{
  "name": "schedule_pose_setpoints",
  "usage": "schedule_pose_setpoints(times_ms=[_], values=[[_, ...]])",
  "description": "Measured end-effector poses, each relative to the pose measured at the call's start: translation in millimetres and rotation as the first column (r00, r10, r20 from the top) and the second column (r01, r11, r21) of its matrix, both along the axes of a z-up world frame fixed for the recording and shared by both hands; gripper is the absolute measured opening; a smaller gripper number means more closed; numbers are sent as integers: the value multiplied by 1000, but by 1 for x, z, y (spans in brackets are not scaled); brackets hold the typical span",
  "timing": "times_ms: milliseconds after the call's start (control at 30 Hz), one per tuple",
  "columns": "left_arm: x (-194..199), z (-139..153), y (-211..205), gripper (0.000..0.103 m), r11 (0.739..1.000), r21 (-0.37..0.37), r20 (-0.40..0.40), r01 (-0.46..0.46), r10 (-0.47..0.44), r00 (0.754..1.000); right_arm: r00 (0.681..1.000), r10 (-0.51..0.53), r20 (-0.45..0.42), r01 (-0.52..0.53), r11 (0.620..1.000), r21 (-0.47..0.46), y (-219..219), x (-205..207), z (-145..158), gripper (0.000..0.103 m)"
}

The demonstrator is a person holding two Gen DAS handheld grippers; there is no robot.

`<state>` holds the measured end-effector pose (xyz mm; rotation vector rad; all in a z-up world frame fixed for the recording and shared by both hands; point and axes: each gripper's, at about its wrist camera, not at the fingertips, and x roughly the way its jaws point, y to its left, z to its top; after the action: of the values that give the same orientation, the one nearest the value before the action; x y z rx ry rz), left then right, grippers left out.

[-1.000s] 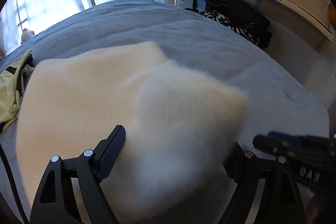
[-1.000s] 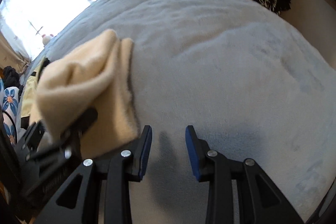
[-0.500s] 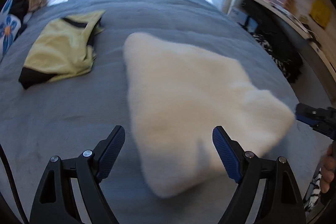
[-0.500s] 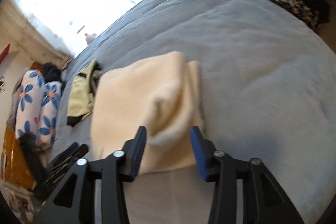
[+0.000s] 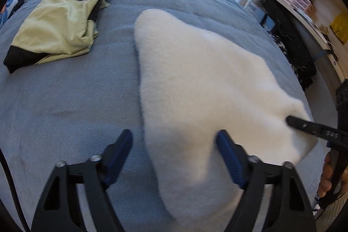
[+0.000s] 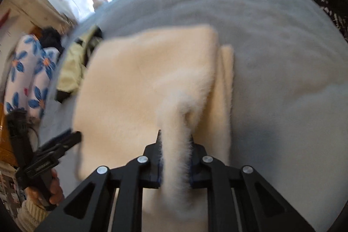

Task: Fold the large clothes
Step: 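Grasp the folded cardigan edge with the right gripper and fold it over, then release the cardigan and smooth the folded bundle flat with both grippers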

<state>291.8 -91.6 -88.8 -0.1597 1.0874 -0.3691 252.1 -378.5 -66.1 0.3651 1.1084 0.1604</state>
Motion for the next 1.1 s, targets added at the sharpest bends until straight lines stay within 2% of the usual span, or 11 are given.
schedule_pose_setpoints(times_ms=[100, 267, 367, 467, 633, 833, 867, 900, 933, 1033, 1100], values=[[-8, 5, -8, 69, 999, 2, 34, 32, -32, 999, 996, -23, 82, 22, 1000, 9, -15, -30, 15, 14], [-20, -16, -33, 72, 997, 69, 49, 40, -44, 998, 998, -58, -17, 57, 998, -40, -21, -36, -51, 15], [-23, -14, -37, 74, 995, 94, 65, 29, -35, 997, 996, -86, 6, 86, 996, 4, -25, -40, -42, 17], [-21, -6, -33, 73, 995, 87, 38, 42, -46, 998, 994, -100, 38, 101, 995, -21, -30, -41, -16, 24], [-13, 19, -26, 75, 995, 86, 94, 57, -66, 993, 981, -132, 139, 141, 988, -60, -40, -14, 13, 53], [37, 13, -21, 75, 998, 53, 39, -28, 26, 999, 975, -216, 42, 217, 976, -24, -59, 61, -22, 53], [43, 10, -21, 75, 999, 41, 27, -33, 32, 999, 976, -219, 21, 219, 976, -17, -59, 68, -30, 49], [49, 7, -20, 75, 999, 27, 18, -40, 40, 999, 978, -207, 5, 207, 978, -1, -60, 78, -40, 21], [54, 7, -20, 74, 999, 19, 16, -47, 46, 999, 982, -188, -3, 188, 982, 19, -58, 84, -43, 15], [61, 6, -22, 72, 996, 48, 58, -70, 67, 996, 985, -160, 62, 164, 984, -67, -49, 95, -34, 14], [65, -1, -22, 74, 996, 38, 64, -86, 83, 994, 990, -142, 23, 144, 983, -118, -44, 106, -49, 16]])
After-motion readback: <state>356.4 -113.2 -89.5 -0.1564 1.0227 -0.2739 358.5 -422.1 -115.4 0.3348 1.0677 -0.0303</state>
